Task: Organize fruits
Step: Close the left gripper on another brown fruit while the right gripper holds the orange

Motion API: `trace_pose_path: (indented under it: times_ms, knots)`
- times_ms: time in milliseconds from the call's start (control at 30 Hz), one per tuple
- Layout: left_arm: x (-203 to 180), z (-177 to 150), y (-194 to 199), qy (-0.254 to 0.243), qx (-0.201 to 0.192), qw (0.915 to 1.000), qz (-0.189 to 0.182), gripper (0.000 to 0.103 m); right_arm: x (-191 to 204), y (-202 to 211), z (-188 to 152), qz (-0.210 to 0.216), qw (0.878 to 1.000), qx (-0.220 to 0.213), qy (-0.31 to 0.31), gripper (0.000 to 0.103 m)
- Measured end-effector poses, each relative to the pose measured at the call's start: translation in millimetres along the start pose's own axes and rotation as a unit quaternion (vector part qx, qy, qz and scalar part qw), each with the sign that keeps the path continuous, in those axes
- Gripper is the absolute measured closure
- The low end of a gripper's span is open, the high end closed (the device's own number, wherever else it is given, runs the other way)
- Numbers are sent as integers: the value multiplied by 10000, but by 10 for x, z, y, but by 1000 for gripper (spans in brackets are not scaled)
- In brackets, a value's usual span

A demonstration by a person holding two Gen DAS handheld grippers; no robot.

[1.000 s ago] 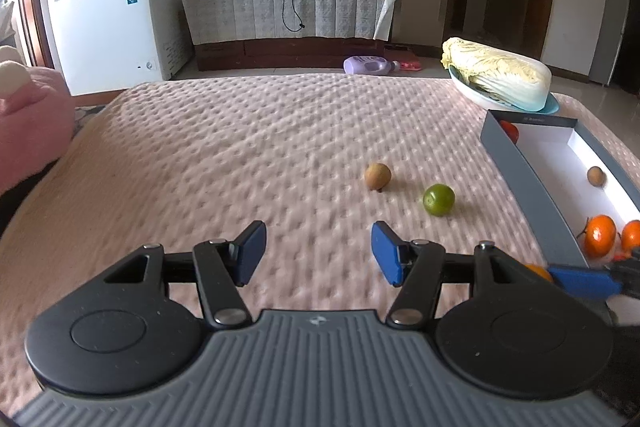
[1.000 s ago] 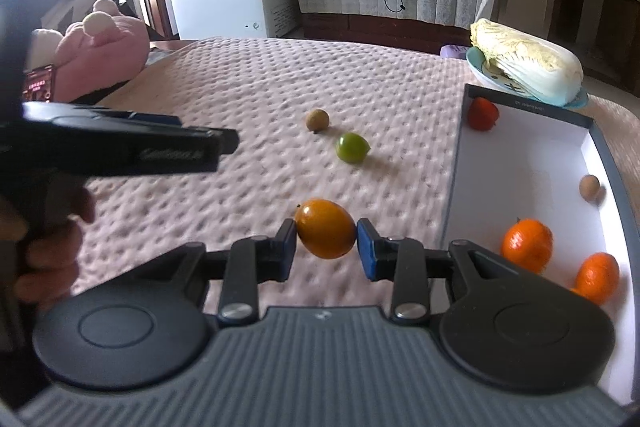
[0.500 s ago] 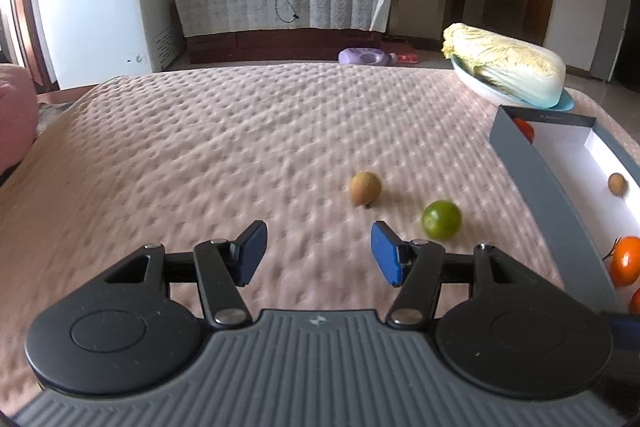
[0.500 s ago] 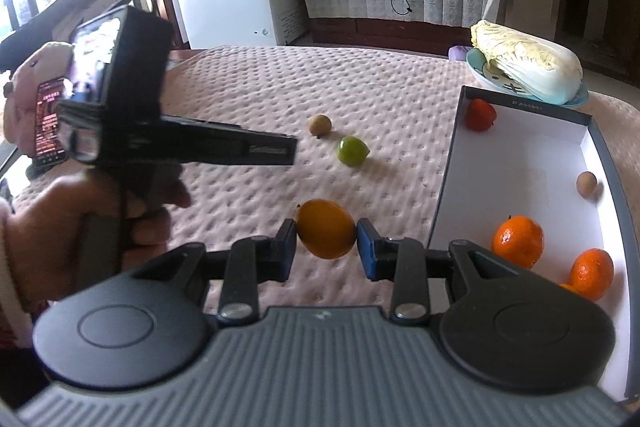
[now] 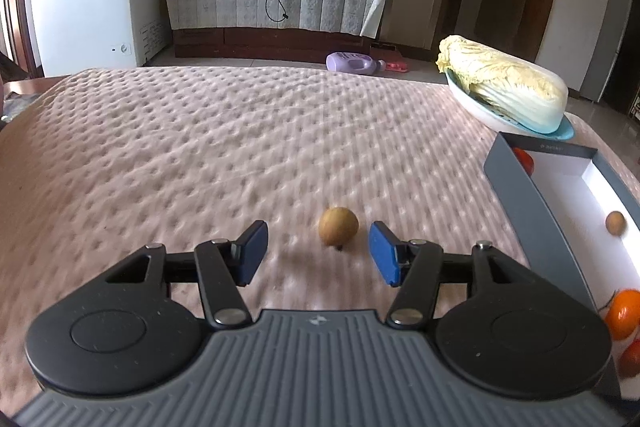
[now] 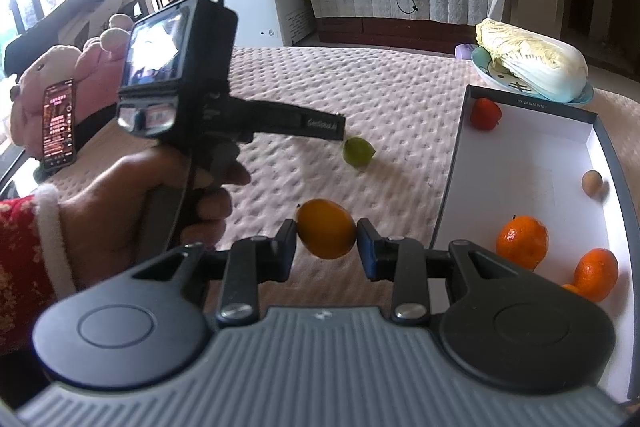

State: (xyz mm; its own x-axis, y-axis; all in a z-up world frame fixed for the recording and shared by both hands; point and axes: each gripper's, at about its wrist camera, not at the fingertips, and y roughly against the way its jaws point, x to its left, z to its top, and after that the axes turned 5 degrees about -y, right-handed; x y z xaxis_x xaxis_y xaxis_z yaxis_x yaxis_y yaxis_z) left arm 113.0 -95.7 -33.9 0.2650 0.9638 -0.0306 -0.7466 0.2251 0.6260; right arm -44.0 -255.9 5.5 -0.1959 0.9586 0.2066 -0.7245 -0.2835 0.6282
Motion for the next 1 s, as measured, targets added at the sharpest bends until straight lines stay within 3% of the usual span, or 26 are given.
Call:
trace_pose_path:
  times_ms: [67, 400, 533, 1000]
  knots:
    - [-3, 13, -55, 22, 51, 10000, -24, 49, 8, 1, -3, 14, 10000, 17, 1, 67]
    - [-36, 12, -121, 6, 13, 10000, 10, 58, 25, -5, 2, 60, 10000, 6, -33, 67]
    - [-4, 14, -116, 104, 8, 9999, 39, 75, 14, -24, 8, 43, 10000, -23, -65, 67]
    - [132, -24, -27, 120, 63, 9998, 112, 76, -14, 19, 30, 16, 9998, -116, -135, 67]
